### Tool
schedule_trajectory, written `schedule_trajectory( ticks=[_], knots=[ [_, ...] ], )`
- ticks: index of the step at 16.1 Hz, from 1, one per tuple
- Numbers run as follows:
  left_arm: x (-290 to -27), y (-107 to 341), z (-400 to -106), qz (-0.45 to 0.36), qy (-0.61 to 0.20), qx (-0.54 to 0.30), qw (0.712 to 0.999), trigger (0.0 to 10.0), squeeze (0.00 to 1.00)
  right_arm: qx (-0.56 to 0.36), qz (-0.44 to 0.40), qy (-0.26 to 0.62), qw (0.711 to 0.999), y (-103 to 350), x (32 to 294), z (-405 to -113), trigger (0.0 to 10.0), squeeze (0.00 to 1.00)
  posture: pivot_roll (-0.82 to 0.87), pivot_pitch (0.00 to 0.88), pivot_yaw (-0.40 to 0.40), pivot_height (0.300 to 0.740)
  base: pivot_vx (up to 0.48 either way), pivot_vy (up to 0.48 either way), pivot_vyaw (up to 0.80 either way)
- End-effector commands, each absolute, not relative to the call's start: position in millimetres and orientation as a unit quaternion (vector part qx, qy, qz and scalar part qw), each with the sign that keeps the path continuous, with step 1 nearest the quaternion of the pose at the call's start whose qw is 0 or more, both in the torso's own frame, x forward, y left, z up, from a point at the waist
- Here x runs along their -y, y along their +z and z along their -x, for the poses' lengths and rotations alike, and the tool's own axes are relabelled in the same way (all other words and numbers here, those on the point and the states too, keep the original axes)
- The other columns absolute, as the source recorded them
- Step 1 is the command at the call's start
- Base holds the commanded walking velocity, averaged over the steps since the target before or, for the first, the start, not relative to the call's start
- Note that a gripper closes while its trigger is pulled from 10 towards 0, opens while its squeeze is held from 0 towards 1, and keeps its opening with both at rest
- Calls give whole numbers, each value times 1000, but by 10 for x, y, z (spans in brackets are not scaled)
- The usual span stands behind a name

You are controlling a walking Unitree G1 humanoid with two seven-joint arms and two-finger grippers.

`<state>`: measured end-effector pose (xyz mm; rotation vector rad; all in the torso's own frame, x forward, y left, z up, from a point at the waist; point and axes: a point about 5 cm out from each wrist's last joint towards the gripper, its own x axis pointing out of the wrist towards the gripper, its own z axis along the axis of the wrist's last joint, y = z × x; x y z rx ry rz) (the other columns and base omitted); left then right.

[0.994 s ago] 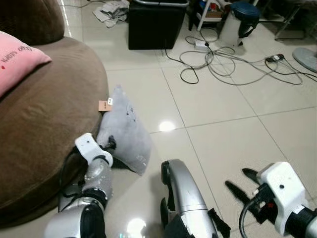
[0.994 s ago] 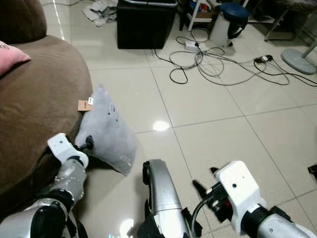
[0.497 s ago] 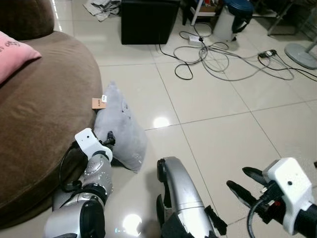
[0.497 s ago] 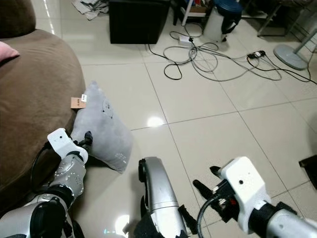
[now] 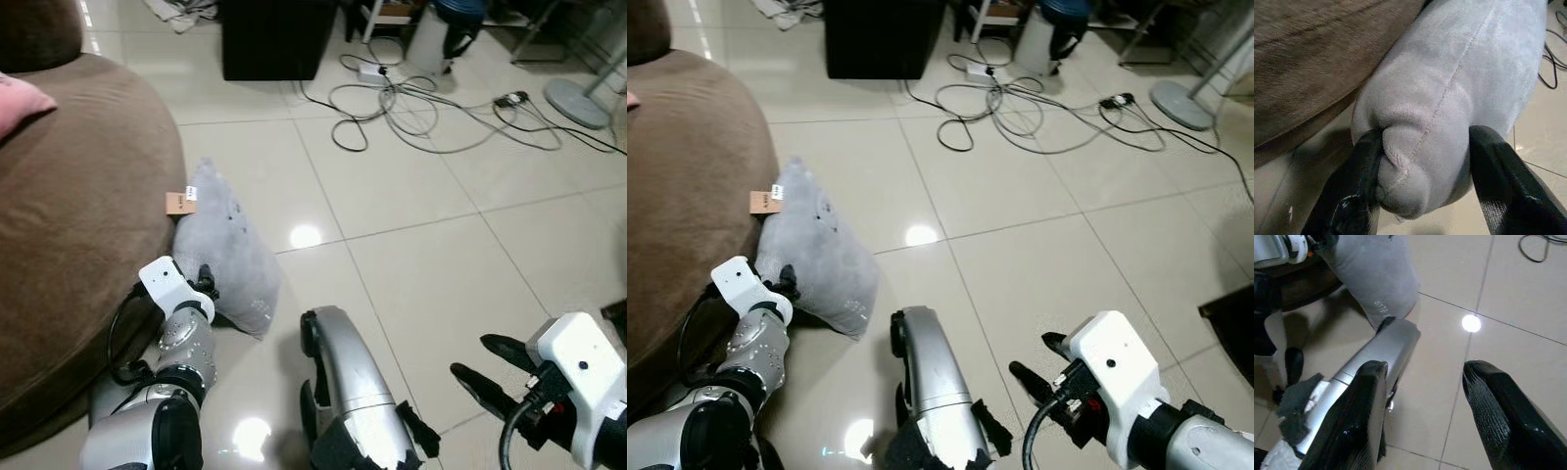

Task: Move the pillow to the sofa from floor

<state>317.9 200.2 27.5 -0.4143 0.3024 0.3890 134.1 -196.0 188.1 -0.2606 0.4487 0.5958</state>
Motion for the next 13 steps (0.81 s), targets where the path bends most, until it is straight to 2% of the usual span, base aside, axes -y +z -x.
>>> schedule_trajectory(
  ticks=[1,13],
  knots=[
    [-1923,168,-3106,209,186,-170,945,0,0,-226,133,280,923,1899,1998,-1327,10000,0,-531,189,-238,510,0,0,0],
    [-2007,227,-3137,205,190,-154,948,0,0,-244,145,271,920,1872,2034,-1308,10000,0,-509,171,-226,510,0,0,0]
  ],
)
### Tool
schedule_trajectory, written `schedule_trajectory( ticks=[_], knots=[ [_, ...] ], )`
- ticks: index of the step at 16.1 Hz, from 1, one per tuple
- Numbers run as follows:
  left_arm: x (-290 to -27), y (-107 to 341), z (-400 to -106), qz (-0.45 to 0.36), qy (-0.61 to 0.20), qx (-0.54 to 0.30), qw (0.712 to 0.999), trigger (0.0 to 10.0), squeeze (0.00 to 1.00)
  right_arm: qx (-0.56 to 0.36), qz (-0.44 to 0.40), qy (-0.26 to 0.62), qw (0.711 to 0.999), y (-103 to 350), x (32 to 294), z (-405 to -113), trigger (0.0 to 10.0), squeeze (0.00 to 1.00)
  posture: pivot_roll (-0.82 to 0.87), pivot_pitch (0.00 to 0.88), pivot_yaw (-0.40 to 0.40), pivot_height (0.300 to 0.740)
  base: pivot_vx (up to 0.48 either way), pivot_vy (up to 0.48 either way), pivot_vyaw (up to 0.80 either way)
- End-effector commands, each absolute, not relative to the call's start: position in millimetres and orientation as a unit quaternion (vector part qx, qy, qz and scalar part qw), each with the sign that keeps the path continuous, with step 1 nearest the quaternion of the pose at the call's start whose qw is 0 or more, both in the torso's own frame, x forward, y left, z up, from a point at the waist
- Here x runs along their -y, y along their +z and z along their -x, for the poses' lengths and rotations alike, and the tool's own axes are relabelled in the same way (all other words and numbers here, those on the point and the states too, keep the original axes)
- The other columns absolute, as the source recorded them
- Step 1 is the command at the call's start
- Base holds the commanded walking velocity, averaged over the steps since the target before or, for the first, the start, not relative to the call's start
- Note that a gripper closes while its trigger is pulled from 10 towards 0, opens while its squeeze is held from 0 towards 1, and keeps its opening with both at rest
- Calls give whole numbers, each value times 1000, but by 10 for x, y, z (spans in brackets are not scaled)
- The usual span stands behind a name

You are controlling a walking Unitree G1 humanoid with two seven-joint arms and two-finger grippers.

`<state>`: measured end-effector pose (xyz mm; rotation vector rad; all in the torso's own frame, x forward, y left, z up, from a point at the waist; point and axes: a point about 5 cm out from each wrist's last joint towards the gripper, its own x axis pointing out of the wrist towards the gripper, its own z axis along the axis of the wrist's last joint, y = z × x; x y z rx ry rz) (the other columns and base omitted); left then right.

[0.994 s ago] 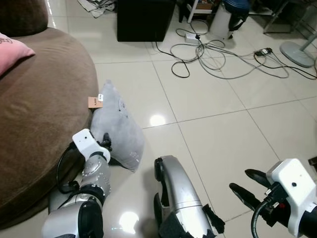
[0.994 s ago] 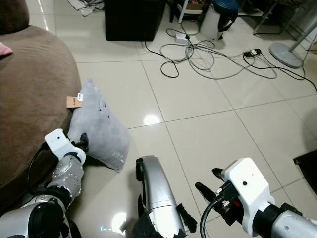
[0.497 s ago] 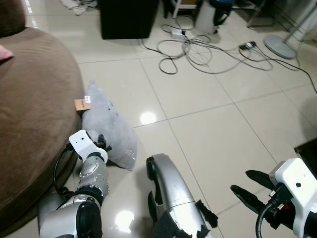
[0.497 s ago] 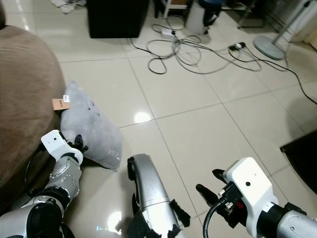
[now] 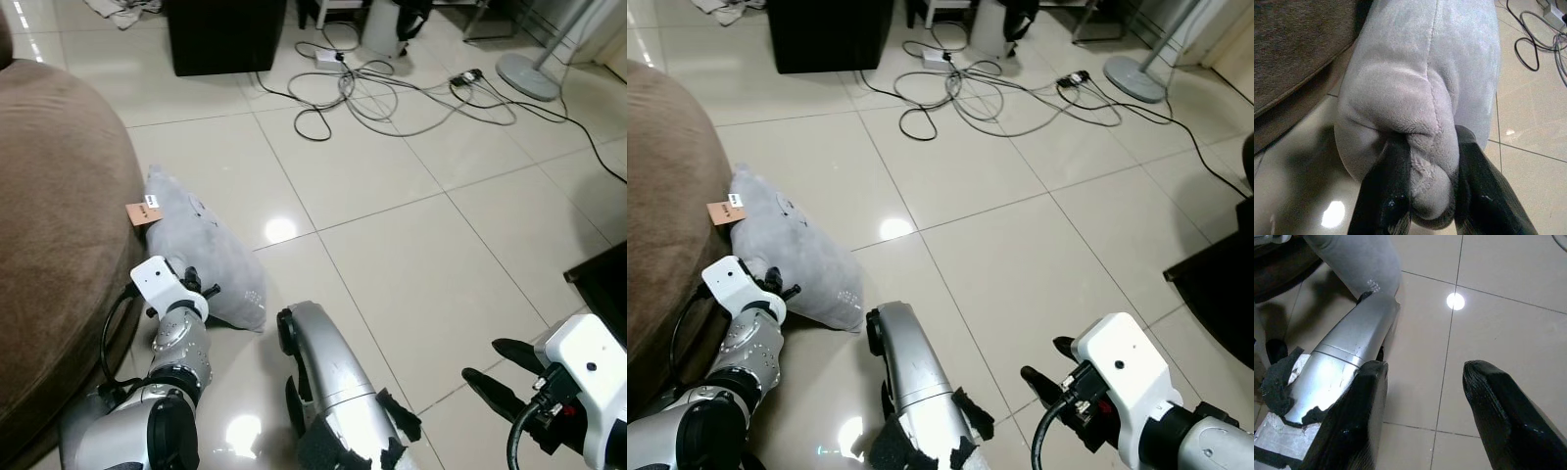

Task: Move the pillow to the sofa from floor

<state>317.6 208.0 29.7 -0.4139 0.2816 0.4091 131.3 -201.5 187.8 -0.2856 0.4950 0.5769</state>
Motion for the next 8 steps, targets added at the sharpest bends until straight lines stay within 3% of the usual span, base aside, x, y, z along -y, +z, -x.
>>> schedule_trajectory(
  ticks=[1,8],
  knots=[
    [-2007,235,-3143,208,189,-151,948,0,0,-244,146,271,920,1866,2037,-1318,10000,0,-507,166,-225,510,0,0,0],
    [-1977,299,-3193,223,171,-129,951,0,0,-228,126,279,924,1730,2018,-1432,10000,0,-459,142,-186,510,0,0,0]
  ],
)
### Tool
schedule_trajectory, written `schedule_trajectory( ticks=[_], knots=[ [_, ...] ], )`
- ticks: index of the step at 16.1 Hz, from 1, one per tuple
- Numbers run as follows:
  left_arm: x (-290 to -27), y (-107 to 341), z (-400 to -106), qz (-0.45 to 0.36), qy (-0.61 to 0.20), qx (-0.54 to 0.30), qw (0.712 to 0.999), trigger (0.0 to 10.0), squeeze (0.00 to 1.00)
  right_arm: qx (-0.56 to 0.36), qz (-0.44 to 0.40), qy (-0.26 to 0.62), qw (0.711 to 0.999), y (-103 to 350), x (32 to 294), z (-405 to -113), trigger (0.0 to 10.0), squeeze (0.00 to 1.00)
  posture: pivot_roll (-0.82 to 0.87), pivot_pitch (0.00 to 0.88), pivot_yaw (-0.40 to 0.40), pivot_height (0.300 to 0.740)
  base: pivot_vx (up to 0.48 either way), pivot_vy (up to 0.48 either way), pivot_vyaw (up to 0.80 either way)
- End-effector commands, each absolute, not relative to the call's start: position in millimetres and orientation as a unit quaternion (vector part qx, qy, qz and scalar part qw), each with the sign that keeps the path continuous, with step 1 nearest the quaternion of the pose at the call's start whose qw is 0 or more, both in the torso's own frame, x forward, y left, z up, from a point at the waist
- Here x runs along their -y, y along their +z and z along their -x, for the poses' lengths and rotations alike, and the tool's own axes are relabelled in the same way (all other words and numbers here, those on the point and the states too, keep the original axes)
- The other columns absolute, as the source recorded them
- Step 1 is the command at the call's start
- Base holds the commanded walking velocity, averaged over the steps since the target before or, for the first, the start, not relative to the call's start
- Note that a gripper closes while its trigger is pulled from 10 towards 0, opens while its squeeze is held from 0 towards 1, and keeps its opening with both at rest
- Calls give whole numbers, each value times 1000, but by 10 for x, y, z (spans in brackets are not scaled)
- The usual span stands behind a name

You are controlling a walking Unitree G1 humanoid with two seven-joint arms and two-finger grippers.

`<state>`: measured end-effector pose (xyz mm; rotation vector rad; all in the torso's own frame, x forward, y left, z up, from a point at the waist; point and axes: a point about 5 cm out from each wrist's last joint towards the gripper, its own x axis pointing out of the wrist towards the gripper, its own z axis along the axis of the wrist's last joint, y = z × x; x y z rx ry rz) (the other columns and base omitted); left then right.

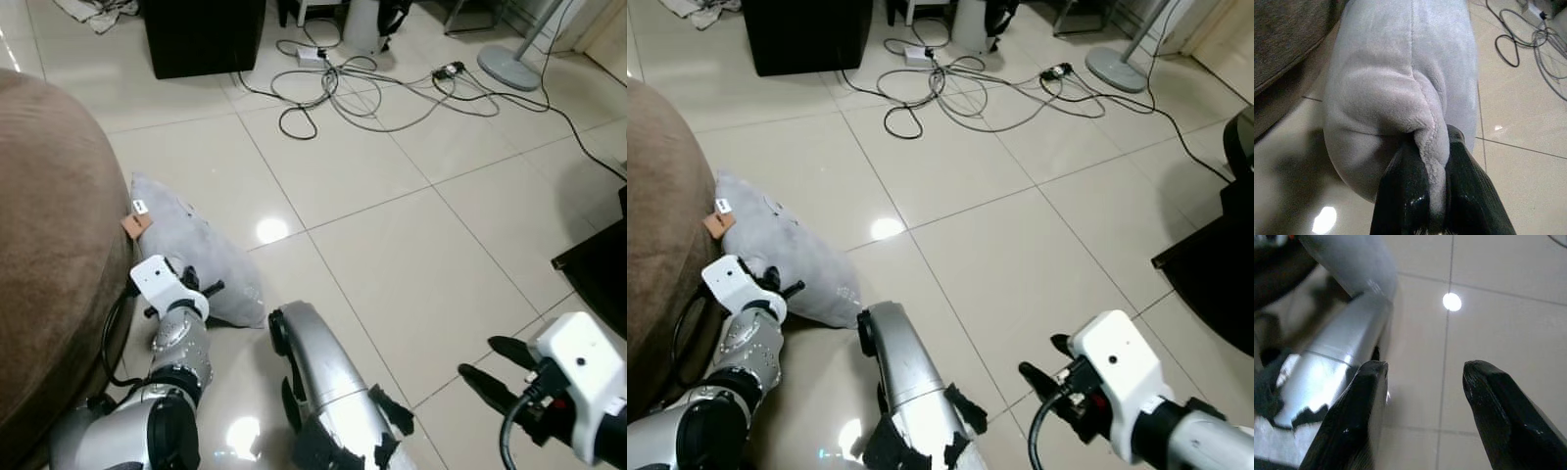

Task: Move the pillow to the sofa from floor

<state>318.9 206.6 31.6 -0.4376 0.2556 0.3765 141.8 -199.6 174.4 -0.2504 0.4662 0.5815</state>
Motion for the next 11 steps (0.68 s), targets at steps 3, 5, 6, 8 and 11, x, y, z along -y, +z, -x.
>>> schedule_trajectory(
  ticks=[3,5,6,8,11],
  knots=[
    [-1929,363,-3245,228,152,-112,955,0,0,-215,117,276,930,1550,1994,-1553,10000,0,-404,128,-132,510,0,0,0],
    [-1845,427,-3299,234,127,-96,959,0,0,-197,112,269,936,1435,1978,-1654,10000,0,-347,107,-83,510,0,0,0],
    [-1733,476,-3343,242,103,-85,961,0,0,-182,100,273,939,1339,1961,-1714,10000,0,-296,82,-45,510,0,0,0],
    [-1546,588,-3423,259,63,-61,962,0,0,-156,83,299,938,1212,1890,-1780,10000,0,-234,51,8,510,0,0,0],
    [-1215,777,-3528,246,-28,-35,968,0,0,-133,83,318,935,980,1775,-1937,10000,0,-155,17,79,510,0,0,0]
  ],
)
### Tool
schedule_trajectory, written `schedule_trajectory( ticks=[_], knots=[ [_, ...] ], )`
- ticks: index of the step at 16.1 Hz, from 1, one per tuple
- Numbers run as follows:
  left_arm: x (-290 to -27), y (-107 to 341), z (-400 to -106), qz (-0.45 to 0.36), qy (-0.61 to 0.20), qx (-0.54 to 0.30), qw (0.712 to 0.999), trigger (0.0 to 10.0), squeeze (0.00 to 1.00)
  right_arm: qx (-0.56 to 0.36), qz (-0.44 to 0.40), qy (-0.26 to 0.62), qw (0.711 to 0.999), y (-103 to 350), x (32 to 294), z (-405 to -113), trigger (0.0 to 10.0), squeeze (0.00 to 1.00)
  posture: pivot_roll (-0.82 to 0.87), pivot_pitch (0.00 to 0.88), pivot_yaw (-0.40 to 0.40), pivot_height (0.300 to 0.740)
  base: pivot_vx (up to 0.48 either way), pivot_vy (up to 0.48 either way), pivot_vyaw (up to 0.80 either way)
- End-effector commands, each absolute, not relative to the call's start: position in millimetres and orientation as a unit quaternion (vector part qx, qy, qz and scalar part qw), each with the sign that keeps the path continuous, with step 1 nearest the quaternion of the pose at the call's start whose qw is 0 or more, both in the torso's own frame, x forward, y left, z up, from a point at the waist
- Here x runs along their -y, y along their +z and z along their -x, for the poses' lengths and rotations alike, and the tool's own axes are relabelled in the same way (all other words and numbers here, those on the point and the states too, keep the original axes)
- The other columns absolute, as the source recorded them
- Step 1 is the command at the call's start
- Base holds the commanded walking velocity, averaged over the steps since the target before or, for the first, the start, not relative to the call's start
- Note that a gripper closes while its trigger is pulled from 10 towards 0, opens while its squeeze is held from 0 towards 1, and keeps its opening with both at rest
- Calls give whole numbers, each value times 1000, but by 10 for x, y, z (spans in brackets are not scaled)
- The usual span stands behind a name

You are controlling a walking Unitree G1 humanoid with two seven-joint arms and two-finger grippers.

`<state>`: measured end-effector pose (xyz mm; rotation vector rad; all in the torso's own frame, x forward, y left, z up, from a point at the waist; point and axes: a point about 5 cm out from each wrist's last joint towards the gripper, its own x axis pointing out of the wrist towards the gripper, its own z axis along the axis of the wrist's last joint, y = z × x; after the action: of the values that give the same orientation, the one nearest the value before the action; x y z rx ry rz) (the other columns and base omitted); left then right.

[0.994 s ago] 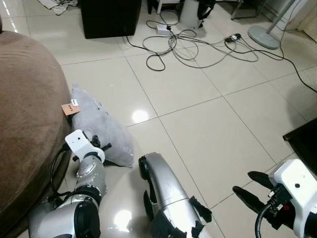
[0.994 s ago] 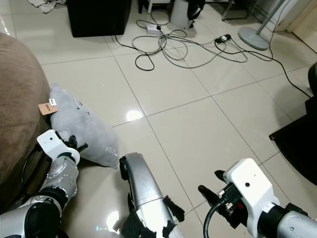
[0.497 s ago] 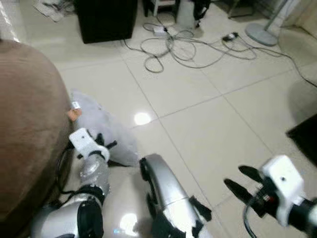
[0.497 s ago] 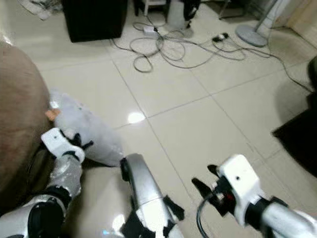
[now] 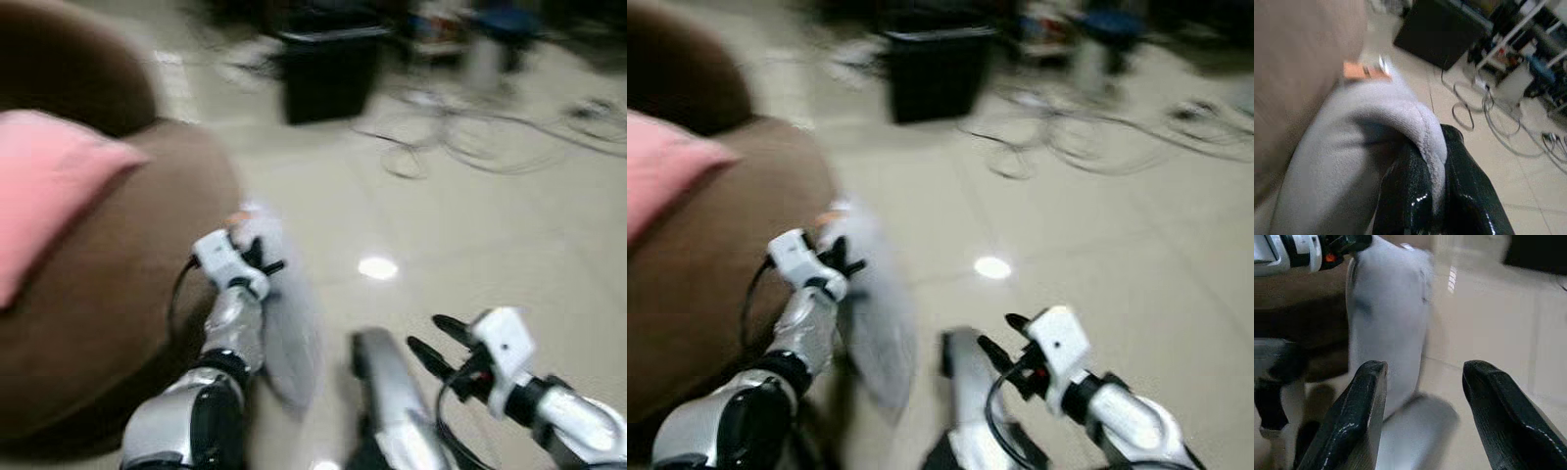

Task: Move the pillow to the sofa from floor

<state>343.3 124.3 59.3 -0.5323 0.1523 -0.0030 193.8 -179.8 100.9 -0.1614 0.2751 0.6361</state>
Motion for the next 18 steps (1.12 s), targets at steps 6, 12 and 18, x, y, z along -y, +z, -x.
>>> schedule_trajectory(
  ticks=[6,12,18],
  knots=[
    [-887,1250,-3657,198,-169,62,964,0,0,-73,63,194,976,893,1701,-2312,10000,0,-68,0,140,510,0,0,0],
    [-1064,1697,-3538,153,-218,161,950,0,0,10,7,105,994,1227,1701,-2463,10000,0,-36,0,141,520,0,0,0],
    [-1226,2349,-3226,122,-206,233,943,0,0,75,-13,93,993,1586,1621,-2681,10000,0,0,0,104,580,0,0,0]
  ],
)
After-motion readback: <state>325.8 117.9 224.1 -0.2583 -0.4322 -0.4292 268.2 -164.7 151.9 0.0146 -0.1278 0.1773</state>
